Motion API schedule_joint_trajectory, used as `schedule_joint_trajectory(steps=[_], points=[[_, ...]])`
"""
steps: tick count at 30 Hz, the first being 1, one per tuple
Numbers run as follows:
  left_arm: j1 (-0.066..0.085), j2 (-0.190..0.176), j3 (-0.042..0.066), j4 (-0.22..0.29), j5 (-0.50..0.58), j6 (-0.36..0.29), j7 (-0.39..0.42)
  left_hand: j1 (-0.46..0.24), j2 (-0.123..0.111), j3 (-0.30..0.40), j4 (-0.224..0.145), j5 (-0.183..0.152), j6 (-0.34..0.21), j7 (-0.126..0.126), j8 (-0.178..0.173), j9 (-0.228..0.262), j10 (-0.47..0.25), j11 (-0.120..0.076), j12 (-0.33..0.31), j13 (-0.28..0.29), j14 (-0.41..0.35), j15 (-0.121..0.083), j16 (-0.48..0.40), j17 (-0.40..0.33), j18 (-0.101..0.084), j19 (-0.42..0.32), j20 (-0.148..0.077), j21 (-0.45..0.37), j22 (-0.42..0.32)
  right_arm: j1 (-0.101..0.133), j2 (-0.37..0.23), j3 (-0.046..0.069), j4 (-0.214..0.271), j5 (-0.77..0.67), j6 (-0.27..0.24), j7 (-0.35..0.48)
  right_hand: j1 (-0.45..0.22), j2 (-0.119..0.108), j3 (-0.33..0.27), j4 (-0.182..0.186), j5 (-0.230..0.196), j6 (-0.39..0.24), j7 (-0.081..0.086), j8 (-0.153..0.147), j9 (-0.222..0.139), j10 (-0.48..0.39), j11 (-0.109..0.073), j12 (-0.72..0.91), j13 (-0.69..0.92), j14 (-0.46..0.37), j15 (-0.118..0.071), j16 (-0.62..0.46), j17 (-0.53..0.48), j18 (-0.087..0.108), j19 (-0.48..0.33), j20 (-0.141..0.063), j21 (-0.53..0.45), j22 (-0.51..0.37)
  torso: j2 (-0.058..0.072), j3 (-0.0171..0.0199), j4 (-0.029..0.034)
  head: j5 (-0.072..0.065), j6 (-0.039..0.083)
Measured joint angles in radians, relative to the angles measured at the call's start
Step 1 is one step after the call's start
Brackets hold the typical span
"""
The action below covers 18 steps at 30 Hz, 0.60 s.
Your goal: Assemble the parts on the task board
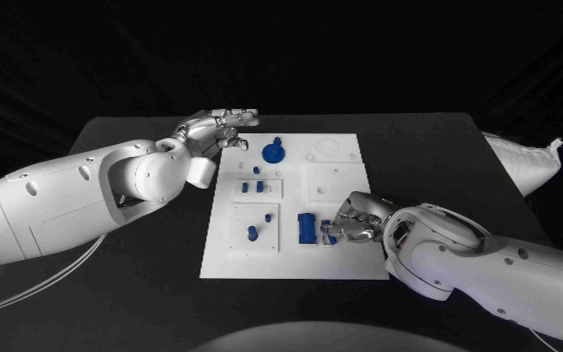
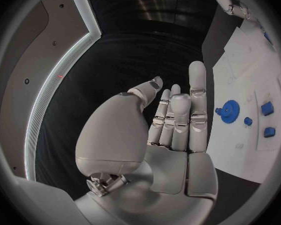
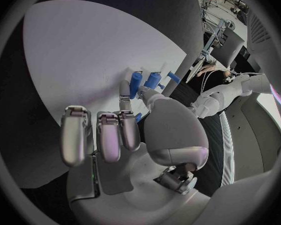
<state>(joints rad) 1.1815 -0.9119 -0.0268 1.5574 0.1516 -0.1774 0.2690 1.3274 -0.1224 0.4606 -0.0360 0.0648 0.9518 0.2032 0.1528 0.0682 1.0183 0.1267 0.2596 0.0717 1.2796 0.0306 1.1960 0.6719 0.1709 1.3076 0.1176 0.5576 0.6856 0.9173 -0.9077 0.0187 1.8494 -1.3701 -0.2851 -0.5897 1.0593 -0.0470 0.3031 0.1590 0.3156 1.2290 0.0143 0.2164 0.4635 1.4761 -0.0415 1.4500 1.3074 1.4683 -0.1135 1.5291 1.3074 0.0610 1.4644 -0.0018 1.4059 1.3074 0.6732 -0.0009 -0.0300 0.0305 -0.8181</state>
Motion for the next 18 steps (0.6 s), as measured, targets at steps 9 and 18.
schedule_joint_trajectory(steps=[9,18], points=[[0.000,0.000,0.000,-0.001,0.000,0.000,-0.001,0.000,0.000,0.000,0.000,0.000,0.000,0.000,0.000,0.000,0.000,0.000,0.000,0.000,0.000,0.000,0.000,0.000,0.000,0.000,0.000,0.000,0.000,-0.002,0.002,-0.002,0.001,-0.004,0.011,-0.002,-0.046,0.000,-0.081,0.057,-0.001,0.012,-0.012,0.019,0.026,-0.006,-0.012,0.010,0.000,-0.005,-0.005,0.005,0.000,0.000,0.003,-0.003,0.007,0.000,0.000,0.0005,-0.0001,0.001,-0.001],[0.000,0.000,0.000,-0.001,-0.001,0.001,-0.002,0.000,0.000,0.000,0.000,0.000,0.000,0.000,0.000,0.000,0.000,0.000,0.000,0.000,0.000,0.000,0.000,-0.001,0.000,0.000,0.000,0.000,-0.001,-0.002,0.002,-0.002,0.002,-0.016,0.012,-0.003,-0.056,-0.001,-0.144,0.099,-0.027,0.009,-0.009,0.031,0.042,-0.009,-0.016,0.010,0.000,-0.005,-0.005,0.005,0.000,0.000,0.000,-0.007,0.007,0.001,0.000,0.0005,-0.0006,0.000,0.003]])
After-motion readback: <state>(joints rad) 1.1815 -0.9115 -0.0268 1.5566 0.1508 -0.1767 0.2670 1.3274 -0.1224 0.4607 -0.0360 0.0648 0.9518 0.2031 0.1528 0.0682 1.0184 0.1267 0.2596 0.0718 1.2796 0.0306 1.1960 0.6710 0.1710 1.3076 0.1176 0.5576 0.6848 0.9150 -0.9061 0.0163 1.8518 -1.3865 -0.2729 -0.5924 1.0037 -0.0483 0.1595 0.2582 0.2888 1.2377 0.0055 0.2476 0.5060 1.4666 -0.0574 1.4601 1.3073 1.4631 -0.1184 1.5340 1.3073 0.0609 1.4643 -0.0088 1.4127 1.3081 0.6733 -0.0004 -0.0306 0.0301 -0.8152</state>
